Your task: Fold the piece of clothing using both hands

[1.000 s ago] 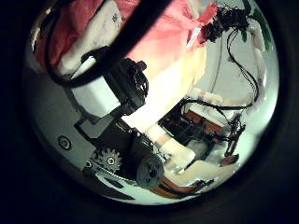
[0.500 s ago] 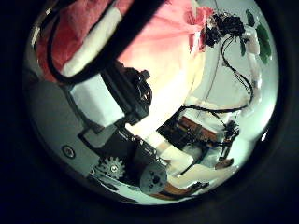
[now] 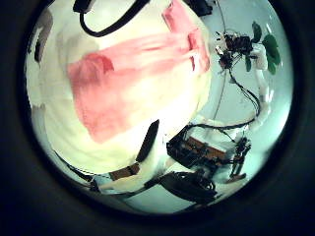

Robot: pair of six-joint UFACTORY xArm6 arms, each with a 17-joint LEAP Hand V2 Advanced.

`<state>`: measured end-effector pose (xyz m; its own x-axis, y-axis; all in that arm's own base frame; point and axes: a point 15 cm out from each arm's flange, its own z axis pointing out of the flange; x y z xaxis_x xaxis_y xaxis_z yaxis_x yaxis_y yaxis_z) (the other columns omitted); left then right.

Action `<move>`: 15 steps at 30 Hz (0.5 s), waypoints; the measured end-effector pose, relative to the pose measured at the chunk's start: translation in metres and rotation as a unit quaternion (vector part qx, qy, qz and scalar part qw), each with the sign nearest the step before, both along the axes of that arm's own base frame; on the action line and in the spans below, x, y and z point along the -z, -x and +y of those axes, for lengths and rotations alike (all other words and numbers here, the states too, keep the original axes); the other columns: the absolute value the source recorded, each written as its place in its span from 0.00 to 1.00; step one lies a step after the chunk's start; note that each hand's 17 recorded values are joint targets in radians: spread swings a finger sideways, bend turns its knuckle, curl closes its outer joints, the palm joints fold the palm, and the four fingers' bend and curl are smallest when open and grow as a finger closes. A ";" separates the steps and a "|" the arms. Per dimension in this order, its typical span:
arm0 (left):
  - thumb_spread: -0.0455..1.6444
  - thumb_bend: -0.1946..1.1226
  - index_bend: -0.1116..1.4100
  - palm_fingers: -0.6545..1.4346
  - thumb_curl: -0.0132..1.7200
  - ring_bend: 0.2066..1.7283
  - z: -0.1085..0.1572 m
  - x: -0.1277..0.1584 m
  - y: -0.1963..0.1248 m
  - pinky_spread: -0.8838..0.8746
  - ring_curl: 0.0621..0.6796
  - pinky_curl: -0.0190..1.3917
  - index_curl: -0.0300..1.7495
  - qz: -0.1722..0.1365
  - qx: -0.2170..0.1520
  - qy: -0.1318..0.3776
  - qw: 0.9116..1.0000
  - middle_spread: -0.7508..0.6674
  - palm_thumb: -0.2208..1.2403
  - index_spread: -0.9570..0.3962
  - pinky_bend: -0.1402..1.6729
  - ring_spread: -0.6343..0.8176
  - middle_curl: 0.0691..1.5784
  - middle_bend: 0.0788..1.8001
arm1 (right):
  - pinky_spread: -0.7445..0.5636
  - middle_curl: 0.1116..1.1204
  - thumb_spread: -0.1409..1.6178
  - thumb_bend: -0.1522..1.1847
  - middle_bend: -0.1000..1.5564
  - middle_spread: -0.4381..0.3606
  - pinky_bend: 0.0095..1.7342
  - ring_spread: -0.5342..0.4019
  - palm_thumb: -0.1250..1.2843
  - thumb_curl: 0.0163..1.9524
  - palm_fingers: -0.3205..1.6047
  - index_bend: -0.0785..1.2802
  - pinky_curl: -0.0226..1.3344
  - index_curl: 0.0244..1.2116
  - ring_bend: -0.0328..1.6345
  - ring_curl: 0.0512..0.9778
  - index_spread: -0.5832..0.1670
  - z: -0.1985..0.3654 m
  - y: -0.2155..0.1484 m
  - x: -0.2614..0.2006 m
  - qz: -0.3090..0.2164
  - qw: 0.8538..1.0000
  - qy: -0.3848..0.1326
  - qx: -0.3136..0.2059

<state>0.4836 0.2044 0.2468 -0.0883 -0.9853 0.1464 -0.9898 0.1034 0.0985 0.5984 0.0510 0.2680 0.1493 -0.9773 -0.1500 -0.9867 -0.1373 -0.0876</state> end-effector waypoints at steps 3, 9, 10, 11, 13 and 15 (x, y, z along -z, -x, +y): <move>0.66 0.13 0.17 0.26 0.16 0.21 0.004 -0.005 0.008 0.67 0.59 0.58 0.37 0.005 -0.002 0.002 1.000 0.70 0.29 0.64 0.18 0.62 0.28 0.05 | 0.86 0.36 0.77 0.11 0.41 0.48 0.15 0.57 0.75 0.22 0.24 0.46 0.44 0.47 0.34 0.27 0.31 -0.007 0.017 -0.003 0.025 1.000 0.002 -0.012; 0.65 0.13 0.17 0.25 0.16 0.15 -0.021 -0.002 0.034 0.79 0.47 0.46 0.30 0.055 0.041 0.018 0.998 0.73 0.27 0.67 0.16 0.73 0.23 0.05 | 0.85 0.32 0.78 0.11 0.37 0.43 0.09 0.59 0.77 0.21 0.22 0.42 0.37 0.43 0.26 0.23 0.26 -0.013 0.066 0.007 0.112 0.991 0.000 -0.074; 0.65 0.13 0.17 0.25 0.16 0.14 -0.028 0.004 0.040 0.80 0.46 0.44 0.29 0.066 0.047 0.023 0.996 0.73 0.26 0.67 0.16 0.74 0.22 0.05 | 0.85 0.31 0.78 0.11 0.36 0.43 0.09 0.60 0.77 0.21 0.21 0.41 0.36 0.42 0.25 0.22 0.25 -0.011 0.068 0.009 0.114 0.990 0.000 -0.079; 0.66 0.13 0.17 0.25 0.16 0.13 -0.037 0.011 0.046 0.81 0.45 0.42 0.28 0.078 0.056 0.027 0.995 0.73 0.27 0.68 0.16 0.75 0.21 0.05 | 0.84 0.30 0.79 0.11 0.35 0.42 0.09 0.60 0.77 0.21 0.21 0.40 0.35 0.41 0.25 0.22 0.25 -0.008 0.070 0.011 0.118 0.989 0.000 -0.087; 0.67 0.13 0.17 0.25 0.16 0.12 -0.054 0.022 0.052 0.82 0.43 0.39 0.27 0.092 0.072 0.031 0.993 0.73 0.27 0.68 0.16 0.76 0.20 0.05 | 0.83 0.29 0.79 0.11 0.34 0.41 0.09 0.60 0.78 0.21 0.21 0.39 0.33 0.40 0.22 0.21 0.24 -0.003 0.073 0.021 0.128 0.986 -0.001 -0.102; 0.68 0.13 0.17 0.26 0.16 0.11 -0.067 0.031 0.049 0.83 0.41 0.37 0.26 0.090 0.086 0.028 0.992 0.72 0.27 0.69 0.16 0.77 0.19 0.05 | 0.82 0.28 0.79 0.11 0.33 0.39 0.09 0.60 0.79 0.21 0.21 0.39 0.31 0.39 0.21 0.20 0.23 0.003 0.074 0.030 0.134 0.984 -0.001 -0.114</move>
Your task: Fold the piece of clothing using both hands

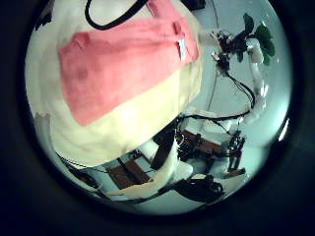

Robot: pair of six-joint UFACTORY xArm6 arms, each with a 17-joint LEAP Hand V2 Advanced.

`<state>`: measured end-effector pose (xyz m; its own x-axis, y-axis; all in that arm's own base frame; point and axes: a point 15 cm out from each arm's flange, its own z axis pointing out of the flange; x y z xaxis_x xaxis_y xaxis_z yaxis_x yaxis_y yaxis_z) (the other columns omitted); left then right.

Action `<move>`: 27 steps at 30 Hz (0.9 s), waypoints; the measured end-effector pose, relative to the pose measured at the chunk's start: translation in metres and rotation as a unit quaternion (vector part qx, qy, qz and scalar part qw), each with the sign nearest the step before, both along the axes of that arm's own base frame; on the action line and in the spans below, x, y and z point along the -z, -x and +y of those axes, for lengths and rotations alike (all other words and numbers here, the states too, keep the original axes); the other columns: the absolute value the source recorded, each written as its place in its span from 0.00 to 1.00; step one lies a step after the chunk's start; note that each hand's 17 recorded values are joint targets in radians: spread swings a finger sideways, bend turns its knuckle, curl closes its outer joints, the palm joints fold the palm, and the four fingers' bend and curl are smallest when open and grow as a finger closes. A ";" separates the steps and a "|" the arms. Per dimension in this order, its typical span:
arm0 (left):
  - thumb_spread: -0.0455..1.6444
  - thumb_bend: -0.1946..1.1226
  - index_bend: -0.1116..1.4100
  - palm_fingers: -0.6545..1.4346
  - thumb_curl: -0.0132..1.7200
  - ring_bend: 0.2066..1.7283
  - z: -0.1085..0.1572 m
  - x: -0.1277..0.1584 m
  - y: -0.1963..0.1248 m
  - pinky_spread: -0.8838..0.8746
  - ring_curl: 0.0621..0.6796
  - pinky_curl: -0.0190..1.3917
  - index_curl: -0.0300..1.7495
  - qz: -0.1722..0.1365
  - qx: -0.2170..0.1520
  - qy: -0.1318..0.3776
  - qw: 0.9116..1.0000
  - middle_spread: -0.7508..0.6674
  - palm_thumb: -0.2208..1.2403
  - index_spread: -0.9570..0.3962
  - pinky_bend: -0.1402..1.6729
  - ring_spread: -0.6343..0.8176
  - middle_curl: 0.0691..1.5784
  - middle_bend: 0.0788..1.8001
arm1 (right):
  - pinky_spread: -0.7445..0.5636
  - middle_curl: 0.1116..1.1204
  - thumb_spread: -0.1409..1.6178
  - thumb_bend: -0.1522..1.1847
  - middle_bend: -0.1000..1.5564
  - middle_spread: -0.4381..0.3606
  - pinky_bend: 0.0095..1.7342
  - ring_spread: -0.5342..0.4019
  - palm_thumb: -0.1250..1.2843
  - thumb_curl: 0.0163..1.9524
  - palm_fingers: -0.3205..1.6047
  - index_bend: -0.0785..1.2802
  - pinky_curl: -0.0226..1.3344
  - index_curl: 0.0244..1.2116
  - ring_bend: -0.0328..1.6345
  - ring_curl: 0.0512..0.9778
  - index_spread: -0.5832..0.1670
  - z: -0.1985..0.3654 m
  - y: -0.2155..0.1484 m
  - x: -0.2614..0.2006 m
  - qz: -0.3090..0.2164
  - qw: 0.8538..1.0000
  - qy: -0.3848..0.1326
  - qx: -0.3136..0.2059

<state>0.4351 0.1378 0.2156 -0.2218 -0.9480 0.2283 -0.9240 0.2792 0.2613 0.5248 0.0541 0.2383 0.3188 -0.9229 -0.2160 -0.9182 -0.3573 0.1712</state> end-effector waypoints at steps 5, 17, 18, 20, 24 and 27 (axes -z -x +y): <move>0.69 0.13 0.18 0.27 0.16 0.10 -0.029 0.024 0.002 0.83 0.38 0.31 0.23 0.009 0.020 -0.003 1.000 0.71 0.28 0.70 0.17 0.78 0.17 0.05 | 0.79 0.27 0.80 0.11 0.31 0.36 0.08 0.59 0.79 0.21 0.20 0.37 0.27 0.36 0.18 0.19 0.21 0.012 0.003 0.032 0.024 0.999 0.015 -0.035; 0.70 0.13 0.18 0.28 0.15 0.08 -0.036 0.033 0.004 0.82 0.33 0.25 0.21 0.011 0.027 -0.009 1.000 0.71 0.27 0.70 0.18 0.79 0.14 0.05 | 0.77 0.25 0.80 0.11 0.30 0.33 0.08 0.59 0.79 0.22 0.24 0.36 0.21 0.34 0.13 0.19 0.19 0.010 0.008 0.096 0.072 0.990 0.085 -0.088; 0.70 0.13 0.18 0.28 0.15 0.08 -0.035 0.034 0.004 0.82 0.33 0.25 0.20 0.013 0.026 -0.010 1.000 0.71 0.27 0.70 0.18 0.79 0.13 0.05 | 0.77 0.25 0.80 0.11 0.30 0.33 0.08 0.58 0.79 0.22 0.24 0.36 0.21 0.34 0.13 0.19 0.20 0.010 0.008 0.096 0.073 0.990 0.085 -0.088; 0.70 0.13 0.18 0.28 0.15 0.08 -0.034 0.038 0.006 0.82 0.33 0.24 0.20 0.017 0.027 -0.012 0.999 0.70 0.28 0.70 0.18 0.79 0.13 0.05 | 0.76 0.25 0.80 0.11 0.30 0.33 0.08 0.58 0.80 0.22 0.25 0.37 0.20 0.34 0.13 0.18 0.20 0.010 0.010 0.097 0.076 0.989 0.086 -0.090; 0.70 0.13 0.18 0.28 0.15 0.08 -0.031 0.045 0.009 0.82 0.32 0.23 0.20 0.024 0.029 -0.015 0.999 0.70 0.28 0.71 0.18 0.79 0.13 0.05 | 0.76 0.25 0.81 0.11 0.30 0.34 0.08 0.57 0.79 0.22 0.26 0.38 0.19 0.34 0.14 0.19 0.20 0.005 0.011 0.093 0.077 0.989 0.092 -0.091; 0.70 0.13 0.18 0.29 0.15 0.08 -0.028 0.048 0.015 0.82 0.32 0.23 0.20 0.031 0.031 -0.018 0.999 0.69 0.28 0.71 0.18 0.79 0.13 0.05 | 0.75 0.25 0.81 0.11 0.30 0.35 0.08 0.56 0.79 0.22 0.26 0.38 0.18 0.34 0.13 0.19 0.20 -0.005 0.019 0.086 0.083 0.987 0.105 -0.092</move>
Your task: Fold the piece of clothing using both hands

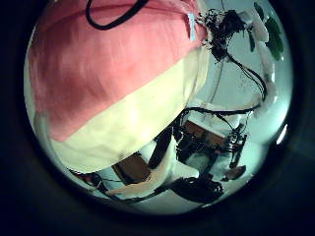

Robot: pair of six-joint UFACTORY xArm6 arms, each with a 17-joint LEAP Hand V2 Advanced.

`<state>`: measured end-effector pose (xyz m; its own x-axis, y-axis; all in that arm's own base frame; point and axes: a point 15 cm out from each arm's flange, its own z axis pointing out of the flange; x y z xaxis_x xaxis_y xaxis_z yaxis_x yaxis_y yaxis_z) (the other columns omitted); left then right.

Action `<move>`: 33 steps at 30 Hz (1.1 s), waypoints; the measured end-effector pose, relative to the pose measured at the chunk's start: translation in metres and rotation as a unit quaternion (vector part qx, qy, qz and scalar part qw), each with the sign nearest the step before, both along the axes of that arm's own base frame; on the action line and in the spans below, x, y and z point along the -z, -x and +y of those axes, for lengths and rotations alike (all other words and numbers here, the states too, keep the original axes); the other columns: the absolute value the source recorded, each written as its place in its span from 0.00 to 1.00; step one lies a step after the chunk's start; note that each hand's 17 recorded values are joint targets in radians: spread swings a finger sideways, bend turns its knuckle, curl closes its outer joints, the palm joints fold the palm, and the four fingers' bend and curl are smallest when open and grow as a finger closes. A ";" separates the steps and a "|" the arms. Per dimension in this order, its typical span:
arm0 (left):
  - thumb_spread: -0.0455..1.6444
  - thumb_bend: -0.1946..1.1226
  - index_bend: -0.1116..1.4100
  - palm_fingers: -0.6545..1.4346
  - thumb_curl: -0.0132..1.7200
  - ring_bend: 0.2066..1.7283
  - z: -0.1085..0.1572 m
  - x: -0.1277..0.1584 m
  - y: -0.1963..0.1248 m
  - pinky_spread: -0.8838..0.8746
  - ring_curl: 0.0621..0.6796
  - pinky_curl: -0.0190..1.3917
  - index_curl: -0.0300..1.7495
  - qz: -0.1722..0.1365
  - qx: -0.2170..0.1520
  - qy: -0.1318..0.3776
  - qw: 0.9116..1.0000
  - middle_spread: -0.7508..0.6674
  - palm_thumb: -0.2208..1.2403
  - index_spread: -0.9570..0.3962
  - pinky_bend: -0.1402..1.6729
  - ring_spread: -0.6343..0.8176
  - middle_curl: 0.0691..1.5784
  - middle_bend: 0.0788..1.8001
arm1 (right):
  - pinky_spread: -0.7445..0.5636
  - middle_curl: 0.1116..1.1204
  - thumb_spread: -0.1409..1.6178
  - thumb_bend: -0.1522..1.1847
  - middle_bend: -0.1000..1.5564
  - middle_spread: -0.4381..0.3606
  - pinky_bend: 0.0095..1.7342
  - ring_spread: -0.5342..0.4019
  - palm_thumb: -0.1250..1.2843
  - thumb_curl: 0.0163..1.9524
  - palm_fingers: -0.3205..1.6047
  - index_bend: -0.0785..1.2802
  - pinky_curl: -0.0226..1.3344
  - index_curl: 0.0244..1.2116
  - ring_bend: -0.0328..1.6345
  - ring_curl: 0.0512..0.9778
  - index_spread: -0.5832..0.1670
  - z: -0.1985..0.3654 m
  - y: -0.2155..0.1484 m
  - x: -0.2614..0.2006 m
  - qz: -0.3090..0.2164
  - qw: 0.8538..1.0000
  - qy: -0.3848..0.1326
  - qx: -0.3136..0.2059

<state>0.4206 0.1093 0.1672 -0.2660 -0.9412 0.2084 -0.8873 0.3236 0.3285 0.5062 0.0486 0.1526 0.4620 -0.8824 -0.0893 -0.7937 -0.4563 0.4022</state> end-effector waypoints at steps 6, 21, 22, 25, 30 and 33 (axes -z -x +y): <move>0.70 0.13 0.18 0.29 0.15 0.08 0.009 -0.004 0.004 0.82 0.31 0.22 0.19 -0.001 -0.001 -0.003 1.000 0.69 0.28 0.71 0.18 0.79 0.13 0.06 | 0.76 0.25 0.83 0.11 0.30 0.36 0.08 0.57 0.78 0.22 0.26 0.37 0.17 0.33 0.13 0.19 0.21 -0.021 0.048 0.005 0.049 0.999 0.010 0.013; 0.70 0.13 0.18 0.29 0.15 0.08 0.013 -0.033 0.016 0.82 0.30 0.22 0.19 -0.021 0.005 -0.009 1.000 0.69 0.28 0.71 0.18 0.79 0.12 0.06 | 0.76 0.25 0.84 0.11 0.30 0.38 0.09 0.58 0.77 0.23 0.26 0.36 0.17 0.32 0.13 0.18 0.22 -0.050 0.134 0.001 0.039 0.999 0.019 0.016; 0.70 0.13 0.18 0.29 0.15 0.08 0.013 -0.034 0.017 0.82 0.30 0.22 0.19 -0.021 0.007 -0.009 1.000 0.69 0.28 0.71 0.18 0.79 0.12 0.06 | 0.76 0.25 0.84 0.11 0.30 0.39 0.09 0.58 0.77 0.23 0.26 0.36 0.17 0.32 0.13 0.18 0.22 -0.052 0.134 -0.003 0.033 0.999 0.018 0.018; 0.70 0.13 0.18 0.29 0.15 0.08 0.013 -0.040 0.021 0.82 0.30 0.22 0.19 -0.025 0.011 -0.011 1.000 0.69 0.28 0.71 0.18 0.79 0.12 0.06 | 0.76 0.25 0.84 0.11 0.30 0.39 0.09 0.58 0.77 0.23 0.26 0.35 0.17 0.32 0.13 0.18 0.22 -0.063 0.131 -0.019 0.013 0.999 0.015 0.031; 0.70 0.13 0.18 0.29 0.15 0.08 0.018 -0.050 0.029 0.82 0.30 0.22 0.19 -0.030 0.014 -0.020 0.999 0.69 0.28 0.71 0.19 0.79 0.12 0.06 | 0.77 0.24 0.84 0.11 0.29 0.39 0.09 0.58 0.77 0.23 0.27 0.33 0.17 0.31 0.13 0.18 0.22 -0.071 0.128 -0.056 -0.026 0.999 0.012 0.042; 0.70 0.13 0.18 0.29 0.15 0.08 0.020 -0.052 0.033 0.82 0.30 0.22 0.19 -0.030 0.013 -0.021 0.999 0.69 0.27 0.71 0.19 0.79 0.12 0.06 | 0.77 0.24 0.84 0.11 0.27 0.41 0.10 0.58 0.76 0.23 0.26 0.31 0.18 0.31 0.14 0.19 0.22 -0.069 0.131 -0.077 -0.039 0.998 0.008 0.045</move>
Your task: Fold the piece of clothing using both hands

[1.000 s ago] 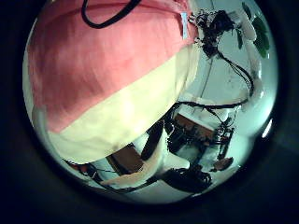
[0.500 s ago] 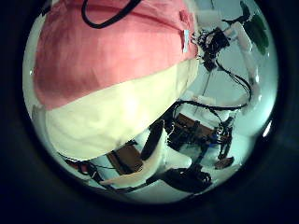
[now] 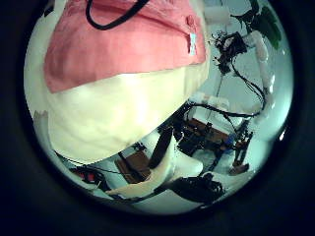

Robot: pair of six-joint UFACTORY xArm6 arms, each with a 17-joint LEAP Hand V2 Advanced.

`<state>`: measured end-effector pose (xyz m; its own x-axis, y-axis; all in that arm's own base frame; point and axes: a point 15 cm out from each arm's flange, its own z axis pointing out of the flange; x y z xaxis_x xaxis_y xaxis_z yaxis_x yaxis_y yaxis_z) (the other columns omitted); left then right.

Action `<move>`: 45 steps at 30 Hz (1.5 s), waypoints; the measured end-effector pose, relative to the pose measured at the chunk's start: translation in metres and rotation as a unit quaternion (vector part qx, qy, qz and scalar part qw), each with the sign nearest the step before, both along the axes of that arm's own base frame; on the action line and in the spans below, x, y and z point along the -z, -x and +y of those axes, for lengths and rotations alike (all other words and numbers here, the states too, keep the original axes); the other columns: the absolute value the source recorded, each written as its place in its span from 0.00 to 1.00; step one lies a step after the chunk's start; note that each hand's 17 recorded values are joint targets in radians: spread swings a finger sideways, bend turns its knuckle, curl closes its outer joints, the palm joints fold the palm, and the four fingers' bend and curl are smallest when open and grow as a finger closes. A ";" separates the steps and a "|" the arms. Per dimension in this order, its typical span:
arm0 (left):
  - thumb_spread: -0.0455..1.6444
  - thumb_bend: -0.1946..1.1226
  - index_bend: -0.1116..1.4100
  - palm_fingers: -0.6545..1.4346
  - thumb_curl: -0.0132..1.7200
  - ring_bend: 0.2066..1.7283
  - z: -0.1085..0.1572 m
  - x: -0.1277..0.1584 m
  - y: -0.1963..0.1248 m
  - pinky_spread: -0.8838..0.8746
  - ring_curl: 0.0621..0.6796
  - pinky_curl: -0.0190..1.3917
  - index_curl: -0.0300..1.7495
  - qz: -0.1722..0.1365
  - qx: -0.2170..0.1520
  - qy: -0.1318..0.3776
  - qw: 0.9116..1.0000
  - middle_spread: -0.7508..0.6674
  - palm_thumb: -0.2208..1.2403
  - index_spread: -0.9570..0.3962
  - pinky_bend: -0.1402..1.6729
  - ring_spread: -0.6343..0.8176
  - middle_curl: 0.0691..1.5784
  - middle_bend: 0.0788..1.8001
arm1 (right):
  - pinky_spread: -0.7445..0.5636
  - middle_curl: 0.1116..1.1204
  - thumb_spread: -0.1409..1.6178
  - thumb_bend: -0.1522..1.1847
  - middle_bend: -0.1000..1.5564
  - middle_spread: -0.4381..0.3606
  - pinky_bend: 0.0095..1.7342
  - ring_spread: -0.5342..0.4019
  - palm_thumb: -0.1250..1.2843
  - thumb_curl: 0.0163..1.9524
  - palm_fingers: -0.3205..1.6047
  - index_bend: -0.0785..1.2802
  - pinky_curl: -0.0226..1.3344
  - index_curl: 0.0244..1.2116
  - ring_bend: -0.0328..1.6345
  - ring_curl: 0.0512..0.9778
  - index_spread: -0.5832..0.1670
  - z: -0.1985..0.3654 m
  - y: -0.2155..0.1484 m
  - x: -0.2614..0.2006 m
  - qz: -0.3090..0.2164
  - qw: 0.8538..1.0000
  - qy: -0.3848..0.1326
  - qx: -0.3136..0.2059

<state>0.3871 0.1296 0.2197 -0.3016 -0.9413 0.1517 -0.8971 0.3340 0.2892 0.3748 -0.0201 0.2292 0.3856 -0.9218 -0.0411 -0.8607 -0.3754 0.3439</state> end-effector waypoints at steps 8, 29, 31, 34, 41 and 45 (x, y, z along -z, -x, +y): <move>0.74 0.17 0.19 0.31 0.16 0.06 0.005 0.002 0.011 0.82 0.28 0.22 0.19 0.005 0.011 -0.004 1.000 0.65 0.39 0.67 0.18 0.78 0.14 0.07 | 0.79 0.22 0.83 0.11 0.24 0.46 0.10 0.62 0.76 0.23 0.25 0.23 0.19 0.29 0.13 0.19 0.23 0.016 -0.019 -0.035 -0.038 0.999 -0.002 -0.012; 0.73 0.13 0.17 0.28 0.15 0.10 0.048 0.046 0.009 0.81 0.30 0.24 0.17 -0.028 -0.040 -0.040 0.998 0.71 0.37 0.66 0.21 0.79 0.12 0.05 | 0.80 0.23 0.78 0.08 0.21 0.54 0.11 0.66 0.67 0.22 0.24 0.19 0.21 0.29 0.14 0.18 0.25 0.031 -0.020 -0.025 -0.022 0.999 -0.001 -0.028; 0.72 0.13 0.17 0.28 0.15 0.10 0.045 0.045 0.008 0.81 0.30 0.24 0.17 -0.029 -0.037 -0.040 0.998 0.71 0.36 0.66 0.21 0.79 0.12 0.05 | 0.80 0.23 0.75 0.07 0.20 0.56 0.11 0.66 0.60 0.20 0.24 0.18 0.21 0.28 0.14 0.18 0.26 0.030 -0.020 -0.018 -0.015 0.999 0.000 -0.028; 0.72 0.13 0.17 0.28 0.15 0.11 0.039 0.043 0.005 0.81 0.30 0.24 0.17 -0.033 -0.034 -0.040 0.998 0.71 0.35 0.66 0.21 0.79 0.11 0.05 | 0.80 0.22 0.72 0.07 0.20 0.58 0.11 0.68 0.54 0.18 0.22 0.17 0.22 0.26 0.14 0.19 0.27 0.029 -0.020 -0.002 -0.001 1.000 0.001 -0.028; 0.71 0.13 0.17 0.28 0.15 0.11 0.036 0.043 0.004 0.81 0.30 0.24 0.17 -0.033 -0.032 -0.039 0.998 0.72 0.35 0.65 0.20 0.79 0.11 0.05 | 0.79 0.22 0.67 0.09 0.19 0.58 0.12 0.69 0.51 0.17 0.22 0.17 0.23 0.23 0.14 0.20 0.28 0.032 -0.048 0.036 -0.022 0.999 -0.002 -0.031; 0.70 0.13 0.17 0.28 0.15 0.11 0.034 0.041 0.004 0.81 0.30 0.24 0.17 -0.034 -0.034 -0.039 0.998 0.72 0.35 0.65 0.20 0.79 0.11 0.05 | 0.79 0.22 0.64 0.07 0.18 0.59 0.12 0.69 0.45 0.15 0.21 0.17 0.24 0.23 0.14 0.21 0.29 0.032 -0.048 0.057 -0.005 1.000 -0.001 -0.028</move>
